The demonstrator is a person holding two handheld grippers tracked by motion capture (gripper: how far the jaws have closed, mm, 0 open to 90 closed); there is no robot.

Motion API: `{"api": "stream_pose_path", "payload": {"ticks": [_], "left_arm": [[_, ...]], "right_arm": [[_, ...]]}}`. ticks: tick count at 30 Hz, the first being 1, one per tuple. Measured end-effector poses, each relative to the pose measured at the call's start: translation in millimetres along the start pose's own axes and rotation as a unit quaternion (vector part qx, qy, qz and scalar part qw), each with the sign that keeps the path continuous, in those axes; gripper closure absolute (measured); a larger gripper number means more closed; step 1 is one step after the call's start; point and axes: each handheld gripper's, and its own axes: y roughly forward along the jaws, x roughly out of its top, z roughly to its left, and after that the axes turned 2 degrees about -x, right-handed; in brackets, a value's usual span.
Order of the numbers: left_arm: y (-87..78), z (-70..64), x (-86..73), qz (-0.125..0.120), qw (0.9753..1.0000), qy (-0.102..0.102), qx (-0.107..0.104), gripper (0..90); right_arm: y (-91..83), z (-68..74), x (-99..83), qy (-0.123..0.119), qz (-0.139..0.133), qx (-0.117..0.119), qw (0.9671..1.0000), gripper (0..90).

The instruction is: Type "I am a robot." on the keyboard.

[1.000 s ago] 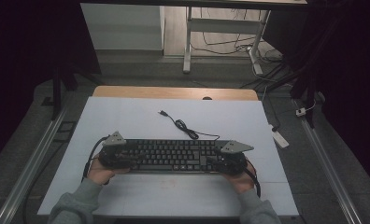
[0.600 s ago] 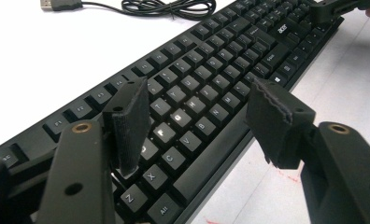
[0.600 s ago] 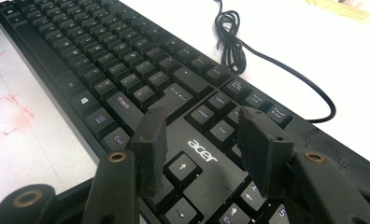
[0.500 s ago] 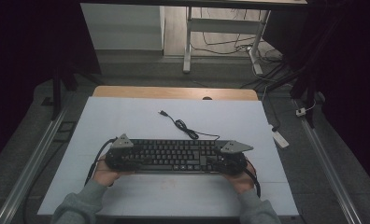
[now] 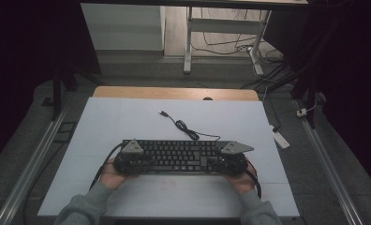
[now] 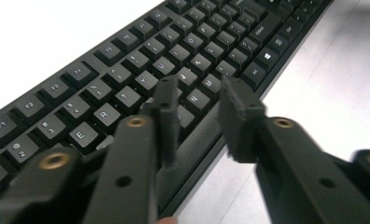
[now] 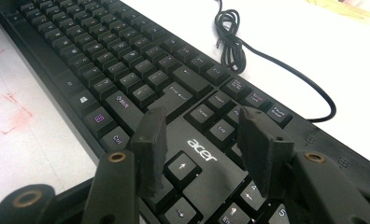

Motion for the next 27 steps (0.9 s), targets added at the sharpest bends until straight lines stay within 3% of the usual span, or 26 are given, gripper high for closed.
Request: {"api": "stream_pose_path", "payload": {"ticks": [5,12,27], "left_arm": [[4.4,-1.3,-0.8,0.011,0.9999,0.005,0.0,88.2],[13.8,-6.0,-2.2,0.03,0.9994,0.017,-0.003,88.9],[25.4,-8.8,-3.5,0.043,0.9988,0.022,-0.002,88.9]], "right_arm": [[-0.3,0.1,0.2,-0.001,-0.001,0.0,1.0,52.5],[0.0,-0.1,0.0,0.0,0.0,-0.001,1.0,52.4],[-0.5,-0.6,0.0,0.0,-0.003,-0.001,1.0,52.4]]}}
